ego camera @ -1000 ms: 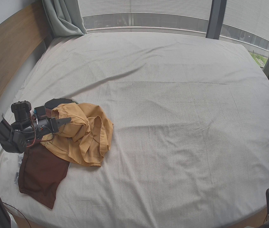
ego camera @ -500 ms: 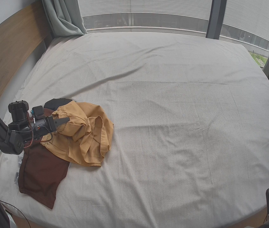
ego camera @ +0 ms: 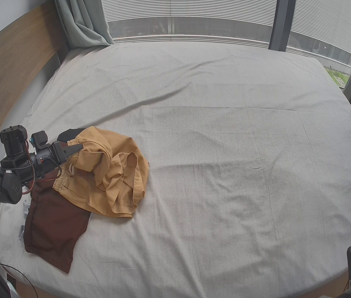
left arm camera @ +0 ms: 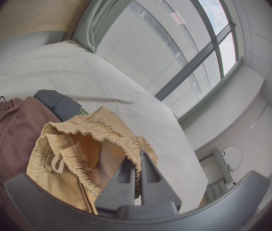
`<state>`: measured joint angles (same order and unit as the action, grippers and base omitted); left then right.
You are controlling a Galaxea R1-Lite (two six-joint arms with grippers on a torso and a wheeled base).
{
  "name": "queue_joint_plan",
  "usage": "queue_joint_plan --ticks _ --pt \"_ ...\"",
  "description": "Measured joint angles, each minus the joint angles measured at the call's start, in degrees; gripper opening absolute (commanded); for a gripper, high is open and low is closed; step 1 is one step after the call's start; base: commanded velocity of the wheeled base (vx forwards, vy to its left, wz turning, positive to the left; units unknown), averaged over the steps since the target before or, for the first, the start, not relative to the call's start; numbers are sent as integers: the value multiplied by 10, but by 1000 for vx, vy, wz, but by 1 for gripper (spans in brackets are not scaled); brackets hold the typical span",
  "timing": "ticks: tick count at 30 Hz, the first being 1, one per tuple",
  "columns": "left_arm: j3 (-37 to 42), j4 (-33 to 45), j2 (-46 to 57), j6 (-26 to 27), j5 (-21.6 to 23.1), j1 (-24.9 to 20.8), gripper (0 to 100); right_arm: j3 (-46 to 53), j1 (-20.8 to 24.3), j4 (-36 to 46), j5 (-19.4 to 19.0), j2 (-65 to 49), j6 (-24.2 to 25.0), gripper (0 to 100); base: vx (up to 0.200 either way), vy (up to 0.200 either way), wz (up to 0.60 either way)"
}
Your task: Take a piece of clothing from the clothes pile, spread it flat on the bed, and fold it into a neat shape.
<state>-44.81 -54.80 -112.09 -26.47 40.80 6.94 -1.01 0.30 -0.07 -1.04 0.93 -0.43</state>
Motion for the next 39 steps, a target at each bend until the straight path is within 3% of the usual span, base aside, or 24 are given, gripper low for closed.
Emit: queue_joint_plan --ticks 10,27,32,39 --pt "30 -66 25 -94 -42 -12 0 0 0 0 0 0 0 100 0 0 0" --pt "56 -100 52 -99 -145 -42 0 0 0 0 0 0 0 100 0 0 0" --pt "66 -106 54 -97 -155 -57 0 0 0 0 0 0 0 100 0 0 0" --pt "76 -106 60 -132 -221 -83 0 0 1 0 0 0 0 100 0 0 0"
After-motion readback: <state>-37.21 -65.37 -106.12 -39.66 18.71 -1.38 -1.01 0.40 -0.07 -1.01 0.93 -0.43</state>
